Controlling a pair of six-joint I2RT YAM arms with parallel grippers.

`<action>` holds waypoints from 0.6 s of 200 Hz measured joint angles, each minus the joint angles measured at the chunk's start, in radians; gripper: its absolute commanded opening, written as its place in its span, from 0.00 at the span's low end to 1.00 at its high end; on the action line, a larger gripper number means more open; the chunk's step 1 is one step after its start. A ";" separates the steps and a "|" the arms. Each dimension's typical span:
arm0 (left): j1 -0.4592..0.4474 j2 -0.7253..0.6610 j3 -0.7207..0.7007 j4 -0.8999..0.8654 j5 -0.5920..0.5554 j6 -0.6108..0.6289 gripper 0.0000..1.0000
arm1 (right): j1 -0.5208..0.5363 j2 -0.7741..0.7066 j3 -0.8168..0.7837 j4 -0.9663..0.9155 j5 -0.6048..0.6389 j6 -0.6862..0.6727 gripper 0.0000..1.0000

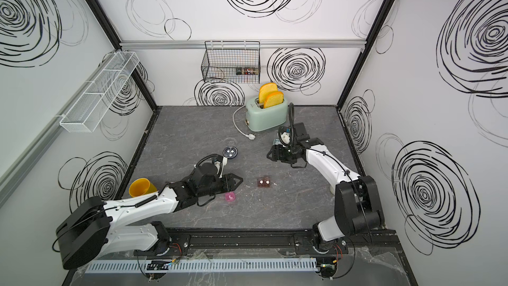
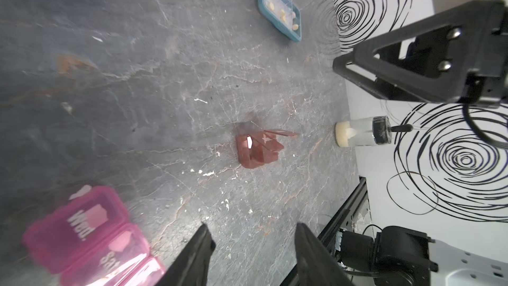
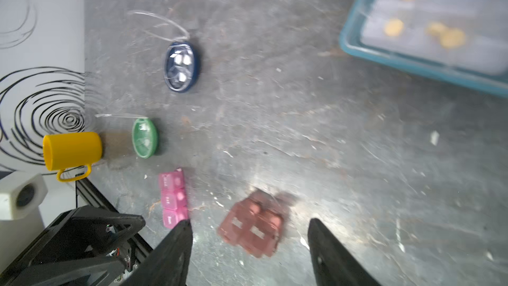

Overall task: Close pillboxes
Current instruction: Close the lid on the pillbox.

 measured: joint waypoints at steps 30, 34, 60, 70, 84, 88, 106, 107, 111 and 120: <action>-0.044 0.119 0.024 0.108 0.010 -0.048 0.56 | -0.020 -0.002 -0.126 0.000 -0.034 -0.005 0.55; -0.048 0.132 0.028 0.121 0.014 -0.055 0.56 | -0.020 -0.002 -0.136 0.002 -0.041 -0.002 0.55; -0.072 0.205 0.057 0.192 0.029 -0.083 0.56 | -0.018 -0.002 -0.184 0.031 -0.084 0.013 0.52; -0.078 0.222 0.061 0.213 0.032 -0.089 0.53 | -0.018 -0.002 -0.194 0.044 -0.097 0.018 0.52; -0.083 0.237 0.061 0.232 0.036 -0.098 0.50 | -0.017 -0.002 -0.201 0.063 -0.111 0.023 0.52; -0.084 0.240 0.061 0.238 0.037 -0.097 0.49 | -0.016 -0.001 -0.201 0.068 -0.116 0.024 0.53; -0.088 0.262 0.061 0.254 0.042 -0.105 0.46 | -0.011 0.003 -0.201 0.093 -0.129 0.035 0.56; -0.088 0.263 0.061 0.254 0.042 -0.105 0.46 | -0.011 0.003 -0.201 0.095 -0.130 0.034 0.56; -0.088 0.269 0.061 0.259 0.043 -0.108 0.46 | -0.009 0.006 -0.201 0.100 -0.132 0.036 0.56; -0.089 0.278 0.061 0.265 0.044 -0.109 0.45 | -0.005 0.011 -0.201 0.110 -0.137 0.040 0.56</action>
